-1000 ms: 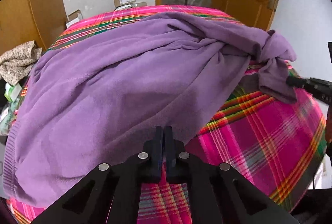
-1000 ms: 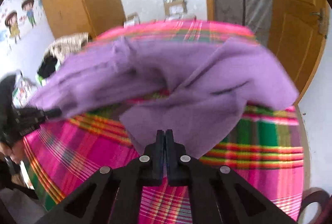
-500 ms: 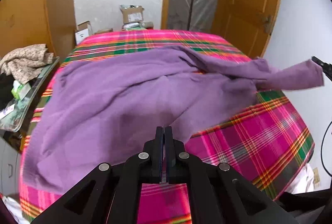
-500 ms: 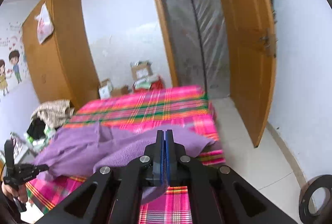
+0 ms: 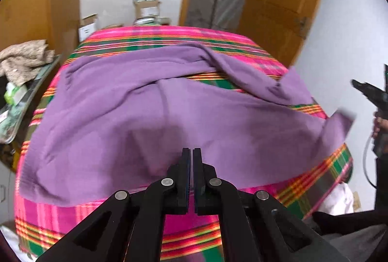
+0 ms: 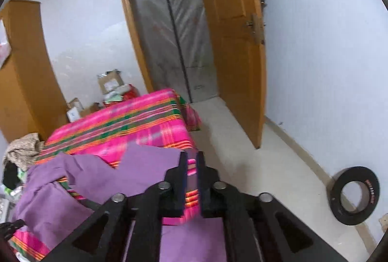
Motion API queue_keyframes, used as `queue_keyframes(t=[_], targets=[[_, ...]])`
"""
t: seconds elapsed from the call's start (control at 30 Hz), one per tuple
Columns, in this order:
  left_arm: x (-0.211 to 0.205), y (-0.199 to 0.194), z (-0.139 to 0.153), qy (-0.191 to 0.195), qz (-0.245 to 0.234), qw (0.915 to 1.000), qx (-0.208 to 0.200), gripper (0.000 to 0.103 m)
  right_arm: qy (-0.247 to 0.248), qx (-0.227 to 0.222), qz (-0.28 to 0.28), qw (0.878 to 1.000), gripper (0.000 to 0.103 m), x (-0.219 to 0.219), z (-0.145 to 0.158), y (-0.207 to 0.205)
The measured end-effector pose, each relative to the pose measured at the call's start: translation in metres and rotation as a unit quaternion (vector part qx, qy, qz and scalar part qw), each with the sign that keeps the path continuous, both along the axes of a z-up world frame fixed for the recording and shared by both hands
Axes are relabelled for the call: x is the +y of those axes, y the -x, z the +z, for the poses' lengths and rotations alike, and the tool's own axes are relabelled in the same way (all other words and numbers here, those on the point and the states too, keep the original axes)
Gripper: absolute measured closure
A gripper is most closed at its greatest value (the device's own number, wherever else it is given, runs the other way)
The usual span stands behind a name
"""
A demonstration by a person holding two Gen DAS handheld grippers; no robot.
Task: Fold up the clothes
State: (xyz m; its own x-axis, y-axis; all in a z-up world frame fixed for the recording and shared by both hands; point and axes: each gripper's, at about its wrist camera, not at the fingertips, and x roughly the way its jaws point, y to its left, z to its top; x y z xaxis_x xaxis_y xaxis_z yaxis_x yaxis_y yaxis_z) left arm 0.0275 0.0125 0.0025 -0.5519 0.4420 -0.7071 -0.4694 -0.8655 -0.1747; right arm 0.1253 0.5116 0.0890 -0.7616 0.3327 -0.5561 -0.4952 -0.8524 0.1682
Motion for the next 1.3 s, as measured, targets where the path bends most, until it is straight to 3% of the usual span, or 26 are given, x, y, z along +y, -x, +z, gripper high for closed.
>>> queue_keyframes(t=[0.07, 0.13, 0.27, 0.4, 0.5, 0.67, 0.77, 0.87, 1.0, 1.07, 1.2, 1.3], targets=[[0.006, 0.003, 0.001, 0.003, 0.000, 1.0000, 0.001, 0.101, -0.005, 0.011, -0.008, 1.000, 0.076, -0.002, 0.000, -0.001], [0.007, 0.006, 0.002, 0.008, 0.011, 0.9999, 0.003, 0.101, -0.003, 0.027, 0.007, 1.000, 0.074, -0.007, 0.000, -0.003], [-0.014, 0.017, 0.003, 0.018, 0.074, 0.9970, 0.007, 0.100, 0.013, 0.012, 0.093, 0.996, 0.071, -0.034, -0.017, 0.019], [-0.034, 0.028, 0.004, 0.028, 0.137, 0.9901, 0.011, 0.083, 0.033, -0.013, 0.174, 0.984, 0.071, -0.070, -0.041, 0.047], [-0.069, 0.033, 0.001, 0.051, 0.215, 0.9753, 0.011, 0.066, 0.046, -0.027, 0.224, 0.973, 0.071, -0.098, -0.056, 0.064], [-0.128, 0.032, -0.019, 0.082, 0.318, 0.9443, -0.022, 0.061, 0.058, -0.042, 0.295, 0.953, 0.071, -0.147, -0.070, 0.077], [-0.156, 0.025, -0.031, 0.081, 0.364, 0.9269, -0.039, 0.061, 0.057, -0.049, 0.354, 0.932, 0.070, -0.185, -0.073, 0.086], [-0.166, 0.025, -0.039, 0.082, 0.386, 0.9176, -0.047, 0.061, 0.038, -0.059, 0.429, 0.901, 0.065, -0.234, -0.073, 0.094], [-0.175, 0.024, -0.044, 0.058, 0.393, 0.9159, -0.057, 0.054, -0.005, -0.077, 0.524, 0.848, 0.061, -0.305, -0.080, 0.094], [-0.179, 0.024, -0.044, 0.046, 0.396, 0.9154, -0.058, 0.051, -0.023, -0.090, 0.553, 0.828, 0.060, -0.331, -0.088, 0.095], [-0.183, 0.030, -0.050, 0.019, 0.392, 0.9175, -0.068, 0.051, -0.040, -0.120, 0.589, 0.798, 0.060, -0.371, -0.107, 0.095], [-0.183, 0.032, -0.052, 0.010, 0.387, 0.9194, -0.069, 0.051, -0.047, -0.125, 0.603, 0.787, 0.060, -0.390, -0.113, 0.095]])
